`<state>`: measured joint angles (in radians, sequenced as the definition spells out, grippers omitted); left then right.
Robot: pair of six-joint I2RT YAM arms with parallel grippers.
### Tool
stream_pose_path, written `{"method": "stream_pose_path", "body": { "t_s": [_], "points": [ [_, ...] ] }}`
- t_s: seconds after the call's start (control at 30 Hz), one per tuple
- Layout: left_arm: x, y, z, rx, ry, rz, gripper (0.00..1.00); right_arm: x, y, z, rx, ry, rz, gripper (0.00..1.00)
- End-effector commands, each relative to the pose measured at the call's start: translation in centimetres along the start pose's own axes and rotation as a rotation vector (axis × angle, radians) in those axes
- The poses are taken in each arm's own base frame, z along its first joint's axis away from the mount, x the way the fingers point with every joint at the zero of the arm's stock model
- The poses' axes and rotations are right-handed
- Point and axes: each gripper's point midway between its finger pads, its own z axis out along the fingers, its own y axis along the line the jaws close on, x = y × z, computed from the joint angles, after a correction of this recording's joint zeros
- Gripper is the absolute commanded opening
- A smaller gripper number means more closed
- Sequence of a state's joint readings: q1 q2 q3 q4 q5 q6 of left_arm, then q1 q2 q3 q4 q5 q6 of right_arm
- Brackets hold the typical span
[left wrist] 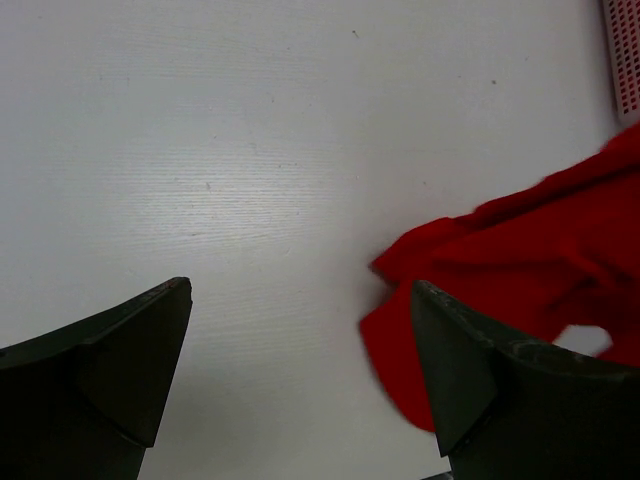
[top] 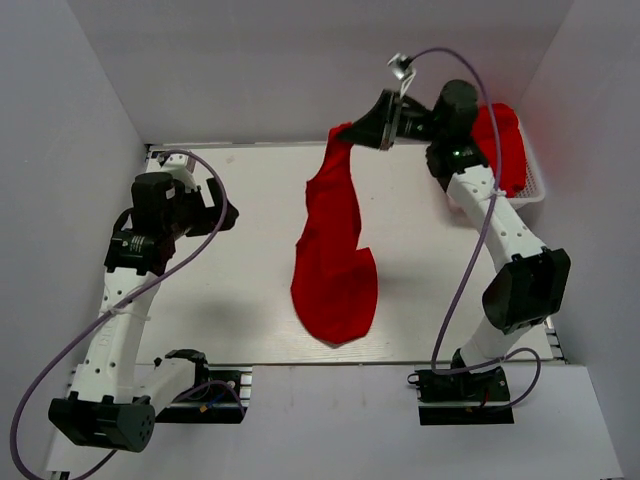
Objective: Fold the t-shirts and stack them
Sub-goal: Move the tshirt to the center of the board, then flatten the tshirt out
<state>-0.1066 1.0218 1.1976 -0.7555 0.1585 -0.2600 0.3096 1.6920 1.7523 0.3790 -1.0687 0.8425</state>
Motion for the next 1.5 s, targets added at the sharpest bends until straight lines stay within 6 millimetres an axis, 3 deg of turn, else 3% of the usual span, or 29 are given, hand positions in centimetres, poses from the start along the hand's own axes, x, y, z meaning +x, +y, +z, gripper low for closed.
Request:
{"method": "stream_pose_path", "body": {
  "t_s": [0.0, 0.03, 0.07, 0.1, 0.13, 0.17, 0.2, 0.23, 0.27, 0.3, 0.37, 0.47, 0.53, 0.67, 0.77, 0.8, 1.0, 1.07, 1.1, 1.2, 1.33, 1.47],
  "points": [
    [1.4, 0.8, 0.0, -0.033, 0.032, -0.021, 1.00, 4.8, -1.5, -1.1, 0.139, 0.071, -0.102, 0.00],
    [1.3, 0.7, -0.3, -0.031, 0.023, -0.030, 1.00, 5.7, -3.1, -1.5, 0.229, 0.064, -0.072, 0.00],
    [1.7, 0.8, -0.1, -0.034, 0.033, -0.032, 1.00, 10.1, -6.9, -2.9, 0.347, 0.092, 0.026, 0.09],
    [2.1, 0.9, 0.0, -0.036, 0.042, -0.042, 1.00, 10.1, -6.1, -3.7, 0.377, 0.062, 0.028, 0.09],
    [2.1, 0.9, 0.0, -0.036, 0.042, -0.043, 1.00, 11.0, -7.2, -4.4, 0.442, 0.037, 0.044, 0.11],
    [2.1, 0.9, 0.0, -0.036, 0.042, -0.043, 1.00, 13.0, -7.9, -5.4, 0.478, 0.023, 0.055, 0.32],
    [2.6, 1.1, 0.4, -0.042, 0.060, -0.045, 1.00, 14.8, -9.8, -6.8, 0.593, 0.012, 0.084, 0.47],
    [2.9, 1.2, 0.3, -0.045, 0.071, -0.047, 1.00, 15.8, -10.5, -7.5, 0.632, 0.026, 0.089, 0.63],
    [3.0, 1.2, 0.6, -0.047, 0.079, -0.048, 1.00, 18.1, -11.3, -8.7, 0.694, 0.083, 0.143, 0.83],
    [3.4, 1.4, 0.7, -0.053, 0.100, -0.052, 1.00, 18.4, -12.3, -9.5, 0.759, 0.086, 0.145, 0.90],
    [4.2, 1.6, 1.0, -0.061, 0.128, -0.056, 1.00, 20.0, -12.7, -10.6, 0.823, 0.182, 0.160, 0.90],
    [6.4, 2.4, 2.0, -0.099, 0.198, -0.080, 1.00, 20.3, -13.7, -12.4, 0.948, 0.197, 0.159, 0.90],
    [8.8, 2.0, 2.8, -0.058, 0.279, -0.107, 1.00, 20.2, -14.4, -13.9, 1.052, 0.184, 0.144, 0.90],
    [13.7, 0.2, 4.4, 0.087, 0.403, -0.166, 1.00, 21.8, -15.6, -17.1, 1.235, 0.226, 0.177, 0.90],
    [16.4, 0.0, 4.7, 0.107, 0.444, -0.189, 1.00, 23.7, -16.1, -19.0, 1.324, 0.304, 0.208, 0.90],
    [16.4, -0.3, 5.1, 0.127, 0.429, -0.198, 1.00, 24.2, -16.2, -19.4, 1.336, 0.320, 0.215, 0.90],
    [20.1, -1.5, 6.9, 0.112, 0.537, -0.164, 1.00, 25.8, -17.4, -19.8, 1.366, 0.349, 0.248, 0.90],
    [20.0, -2.1, 7.5, 0.101, 0.550, -0.142, 1.00, 25.3, -17.6, -19.8, 1.378, 0.339, 0.242, 0.90],
    [21.5, -2.3, 7.6, 0.085, 0.602, -0.116, 1.00, 25.5, -17.9, -19.9, 1.387, 0.344, 0.250, 0.90],
    [22.8, -3.0, 7.9, 0.060, 0.636, -0.076, 1.00, 25.6, -18.8, -20.2, 1.421, 0.342, 0.259, 0.90],
    [25.9, -2.7, 8.3, -0.029, 0.728, -0.005, 1.00, 25.3, -19.7, -20.2, 1.452, 0.329, 0.269, 0.90],
    [26.7, -2.2, 8.4, -0.134, 0.760, 0.047, 1.00, 25.6, -20.6, -20.0, 1.450, 0.340, 0.282, 0.90]
  ]
}}
